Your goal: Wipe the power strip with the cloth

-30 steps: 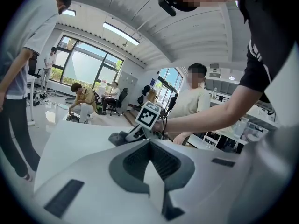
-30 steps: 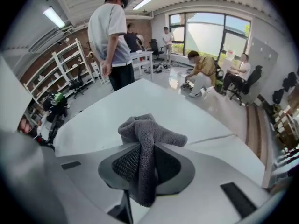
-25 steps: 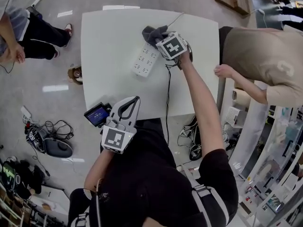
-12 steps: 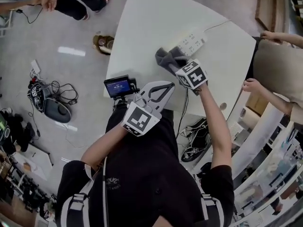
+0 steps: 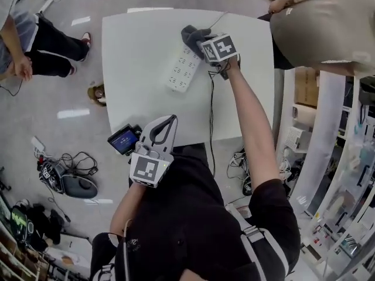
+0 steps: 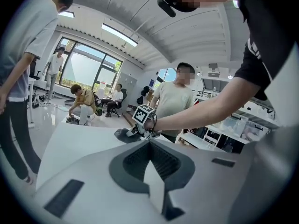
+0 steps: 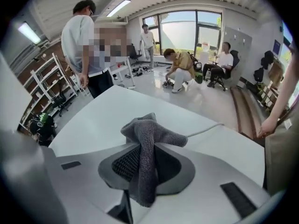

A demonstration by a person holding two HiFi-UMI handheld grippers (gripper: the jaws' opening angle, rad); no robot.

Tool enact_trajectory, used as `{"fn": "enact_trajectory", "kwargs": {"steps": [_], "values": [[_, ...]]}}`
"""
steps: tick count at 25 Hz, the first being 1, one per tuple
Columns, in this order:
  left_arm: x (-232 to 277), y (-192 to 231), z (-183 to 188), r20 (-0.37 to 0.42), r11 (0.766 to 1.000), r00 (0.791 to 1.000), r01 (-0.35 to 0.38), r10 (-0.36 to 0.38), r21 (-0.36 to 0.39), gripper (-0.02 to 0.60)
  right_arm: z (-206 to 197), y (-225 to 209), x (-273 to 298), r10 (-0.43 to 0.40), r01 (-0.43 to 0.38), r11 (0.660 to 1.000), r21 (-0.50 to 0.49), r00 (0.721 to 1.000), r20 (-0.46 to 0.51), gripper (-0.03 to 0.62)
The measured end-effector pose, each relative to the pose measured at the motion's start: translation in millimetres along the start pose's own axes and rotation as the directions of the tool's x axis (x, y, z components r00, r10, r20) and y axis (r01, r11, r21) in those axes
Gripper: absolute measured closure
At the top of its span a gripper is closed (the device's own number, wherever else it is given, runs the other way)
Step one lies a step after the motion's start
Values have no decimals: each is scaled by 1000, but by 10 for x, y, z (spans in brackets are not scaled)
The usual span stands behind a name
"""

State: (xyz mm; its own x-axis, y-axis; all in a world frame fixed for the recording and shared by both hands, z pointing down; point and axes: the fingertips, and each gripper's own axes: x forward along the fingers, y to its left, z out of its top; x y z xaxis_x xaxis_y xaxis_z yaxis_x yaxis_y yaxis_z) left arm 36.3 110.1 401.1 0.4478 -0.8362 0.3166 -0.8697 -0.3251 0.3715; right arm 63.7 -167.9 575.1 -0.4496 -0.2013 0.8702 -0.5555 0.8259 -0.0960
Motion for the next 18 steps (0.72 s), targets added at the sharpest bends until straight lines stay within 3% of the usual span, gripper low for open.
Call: {"fn": "enact_trajectory", "kwargs": {"steps": [3, 7, 11, 14, 16, 18], "values": [[20, 27, -33, -17, 1000, 1000, -13, 13, -2, 549, -87, 188, 49, 47, -48, 999, -11, 999, -17, 500], [70, 54, -82, -33, 1000, 999, -6, 5, -22, 549, -374, 803, -18, 154, -160, 977, -140, 986, -57, 500], [117, 60, -98, -52, 1000, 999, 3, -4, -24, 549, -687, 1550, -160, 269, -288, 922, -258, 957, -109, 500], [194, 41, -91, -67, 1000, 998, 3, -5, -26, 549, -842, 1872, -271, 372, -402, 864, -301, 915, -156, 500], [216, 19, -83, -83, 1000, 997, 3, -5, -22, 549, -684, 1677, -325, 362, -371, 884, -284, 928, -86, 500], [220, 26, -94, -93, 1000, 996, 1, -3, -23, 549, -315, 1100, -311, 251, -241, 946, -217, 968, 23, 500]]}}
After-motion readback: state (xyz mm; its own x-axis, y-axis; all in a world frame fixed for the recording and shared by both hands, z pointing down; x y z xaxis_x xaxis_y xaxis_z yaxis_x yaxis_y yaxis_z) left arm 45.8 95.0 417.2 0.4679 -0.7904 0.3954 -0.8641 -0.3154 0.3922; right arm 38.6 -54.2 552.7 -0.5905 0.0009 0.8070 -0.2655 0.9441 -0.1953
